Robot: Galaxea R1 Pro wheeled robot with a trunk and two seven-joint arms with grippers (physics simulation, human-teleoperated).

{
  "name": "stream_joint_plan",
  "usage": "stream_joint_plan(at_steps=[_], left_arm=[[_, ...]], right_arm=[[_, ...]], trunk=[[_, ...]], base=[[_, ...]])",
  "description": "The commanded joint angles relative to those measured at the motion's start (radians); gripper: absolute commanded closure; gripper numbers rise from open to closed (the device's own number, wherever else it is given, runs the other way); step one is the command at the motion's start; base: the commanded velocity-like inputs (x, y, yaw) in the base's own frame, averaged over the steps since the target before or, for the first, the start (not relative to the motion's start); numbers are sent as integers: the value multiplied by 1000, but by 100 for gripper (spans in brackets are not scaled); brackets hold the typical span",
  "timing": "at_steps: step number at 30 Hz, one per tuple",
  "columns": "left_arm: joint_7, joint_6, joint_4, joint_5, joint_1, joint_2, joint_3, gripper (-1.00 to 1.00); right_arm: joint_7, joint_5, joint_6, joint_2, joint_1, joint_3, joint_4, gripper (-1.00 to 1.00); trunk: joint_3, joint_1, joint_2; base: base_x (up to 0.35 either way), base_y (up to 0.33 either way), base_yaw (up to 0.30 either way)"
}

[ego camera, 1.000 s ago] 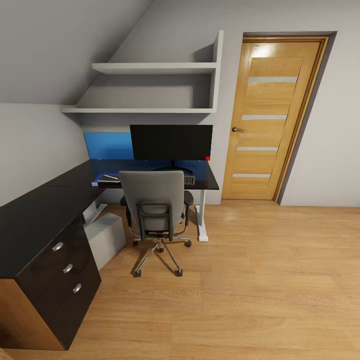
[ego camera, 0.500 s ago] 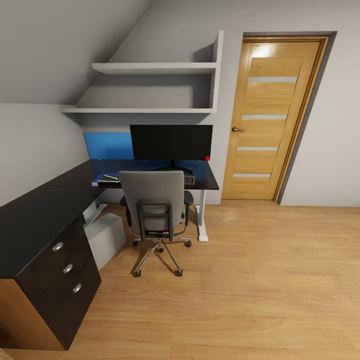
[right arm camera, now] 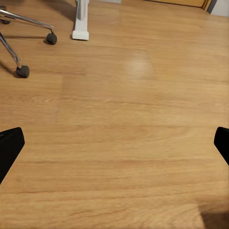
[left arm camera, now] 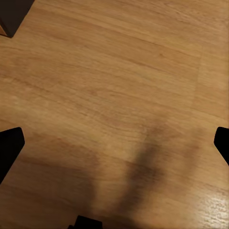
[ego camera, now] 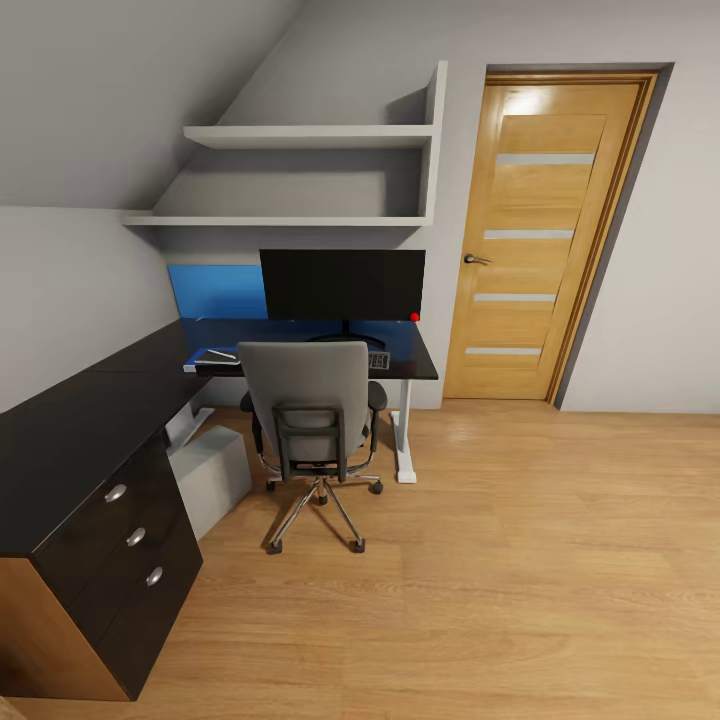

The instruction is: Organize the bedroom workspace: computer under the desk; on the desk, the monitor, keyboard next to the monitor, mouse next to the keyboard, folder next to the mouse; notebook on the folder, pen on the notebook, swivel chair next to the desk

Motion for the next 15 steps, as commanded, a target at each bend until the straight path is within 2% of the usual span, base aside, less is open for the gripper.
stream_joint_plan(at_steps=[1,15], left_arm=[[-9,-2,1,11,-1,0,-3,-100],[-9,-2,1,11,-1,1,-3,-100]], right_arm=[[-3,-6,-3,0,-1,9,2,-100],[-3,-6,-3,0,-1,9,2,-100]], trunk=[[-1,0,0],[-1,0,0]], base=[[0,0,0],[0,0,0]])
